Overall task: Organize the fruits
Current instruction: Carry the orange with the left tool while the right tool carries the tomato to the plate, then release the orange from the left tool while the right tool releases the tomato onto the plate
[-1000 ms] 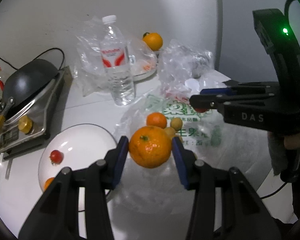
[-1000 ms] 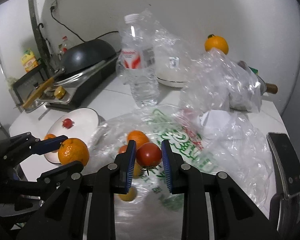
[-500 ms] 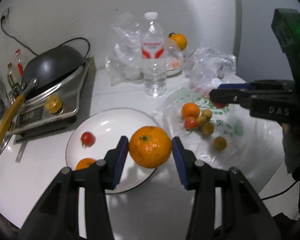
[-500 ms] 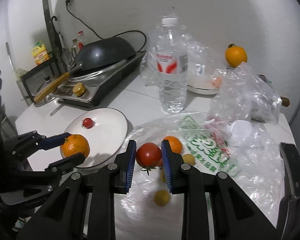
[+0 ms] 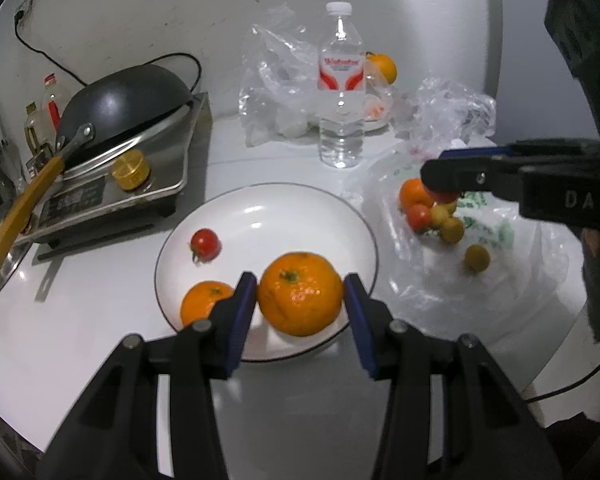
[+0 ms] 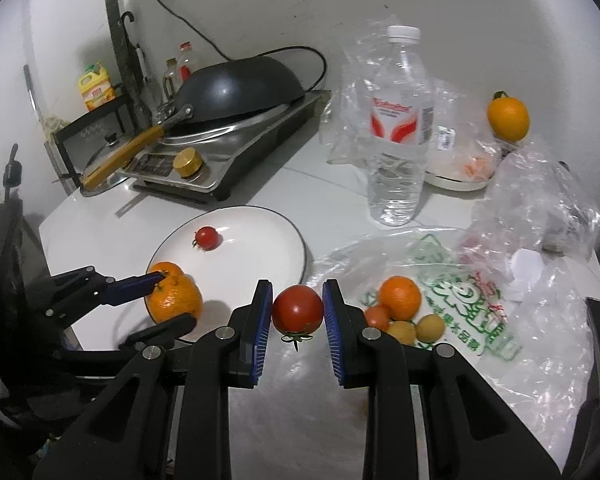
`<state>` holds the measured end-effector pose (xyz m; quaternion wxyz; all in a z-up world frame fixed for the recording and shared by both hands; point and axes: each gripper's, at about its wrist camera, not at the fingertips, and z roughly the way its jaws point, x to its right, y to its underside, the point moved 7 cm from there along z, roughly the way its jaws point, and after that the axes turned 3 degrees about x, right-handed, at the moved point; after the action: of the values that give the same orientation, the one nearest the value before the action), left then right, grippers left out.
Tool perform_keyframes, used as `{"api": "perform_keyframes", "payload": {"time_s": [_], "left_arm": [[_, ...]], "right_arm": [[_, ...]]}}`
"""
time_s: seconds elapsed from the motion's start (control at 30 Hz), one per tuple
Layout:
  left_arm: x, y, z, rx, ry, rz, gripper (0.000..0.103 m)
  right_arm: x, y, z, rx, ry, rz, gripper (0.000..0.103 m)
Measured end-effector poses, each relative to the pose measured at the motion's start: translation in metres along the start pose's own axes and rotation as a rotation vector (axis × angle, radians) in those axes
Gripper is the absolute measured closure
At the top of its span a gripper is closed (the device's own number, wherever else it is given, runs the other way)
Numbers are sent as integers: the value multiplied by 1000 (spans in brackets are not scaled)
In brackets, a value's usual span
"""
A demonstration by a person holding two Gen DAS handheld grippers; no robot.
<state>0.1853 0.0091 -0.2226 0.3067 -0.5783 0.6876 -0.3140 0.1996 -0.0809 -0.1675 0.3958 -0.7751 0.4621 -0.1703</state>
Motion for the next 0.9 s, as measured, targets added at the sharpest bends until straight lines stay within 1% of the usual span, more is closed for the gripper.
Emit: {"api": "perform_keyframes", "payload": {"time_s": [0.17,0.4,0.63,0.9], "left_arm": [[-2,7,6,-17,-6,11,57],[-6,12,10,-27,0,-10,57],[-8,13,14,-39,14,-13,56],[-12,11,10,-29,31,-36,56]], "right_arm": [[-12,0,7,-9,-30,-10,75],[-29,1,22,-40,-61,-40,75],[-39,8,45,-81,-89,-25,75],[-46,13,67,-124,-92,-29,75]]}}
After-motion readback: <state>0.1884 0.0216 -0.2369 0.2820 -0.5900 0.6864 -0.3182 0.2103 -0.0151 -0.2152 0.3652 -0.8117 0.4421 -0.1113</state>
